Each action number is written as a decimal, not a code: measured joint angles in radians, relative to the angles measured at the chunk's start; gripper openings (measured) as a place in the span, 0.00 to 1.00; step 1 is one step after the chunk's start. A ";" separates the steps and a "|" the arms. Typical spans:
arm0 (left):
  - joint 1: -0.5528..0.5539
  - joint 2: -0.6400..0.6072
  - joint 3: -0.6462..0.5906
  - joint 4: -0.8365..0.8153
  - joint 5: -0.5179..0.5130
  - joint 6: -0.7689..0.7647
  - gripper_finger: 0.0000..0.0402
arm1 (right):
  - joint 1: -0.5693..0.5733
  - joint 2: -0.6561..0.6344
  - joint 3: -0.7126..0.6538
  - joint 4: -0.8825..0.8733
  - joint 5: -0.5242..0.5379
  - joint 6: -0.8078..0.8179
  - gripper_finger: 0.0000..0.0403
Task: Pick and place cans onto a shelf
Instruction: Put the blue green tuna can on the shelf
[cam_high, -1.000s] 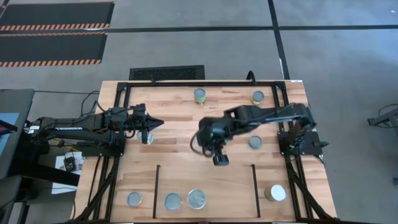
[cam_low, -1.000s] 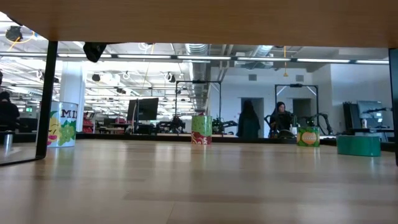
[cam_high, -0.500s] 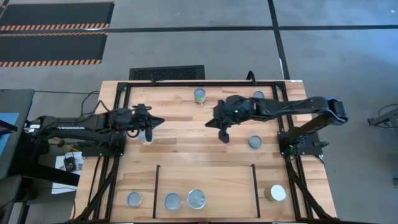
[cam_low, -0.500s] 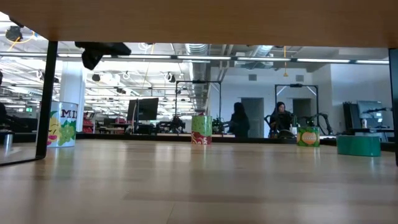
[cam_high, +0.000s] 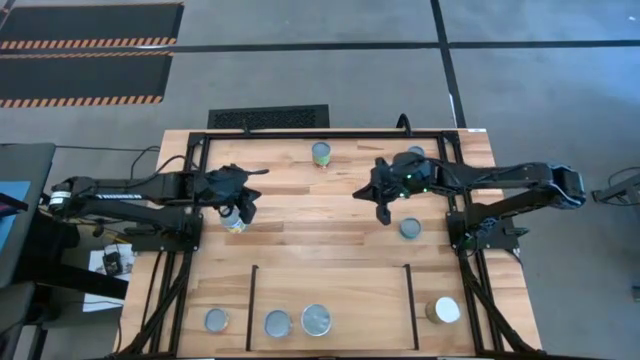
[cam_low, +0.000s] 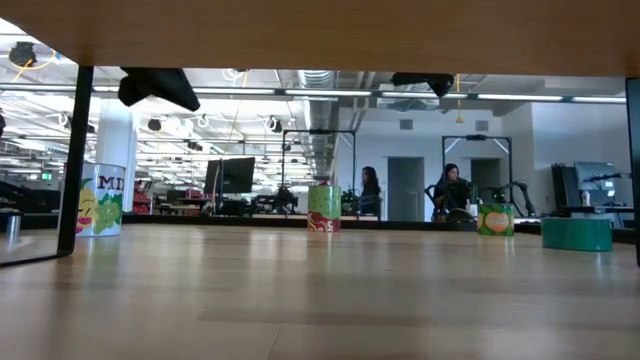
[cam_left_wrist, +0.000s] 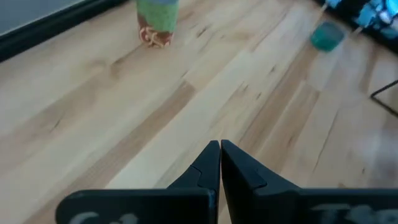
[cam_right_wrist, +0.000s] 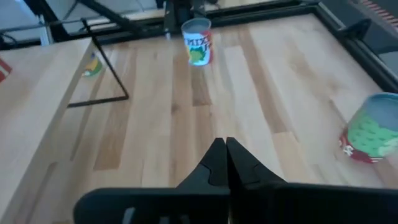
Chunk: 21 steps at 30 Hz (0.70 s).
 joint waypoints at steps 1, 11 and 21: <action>-0.002 0.011 0.013 -0.024 0.000 -0.002 0.00 | -0.009 -0.016 -0.020 0.019 -0.004 0.000 0.00; -0.005 0.065 0.089 -0.123 0.032 -0.031 0.00 | -0.036 -0.135 -0.166 0.169 -0.003 0.044 0.00; -0.014 0.067 0.011 -0.039 0.041 0.074 0.00 | -0.032 -0.337 -0.168 -0.219 0.059 0.138 0.01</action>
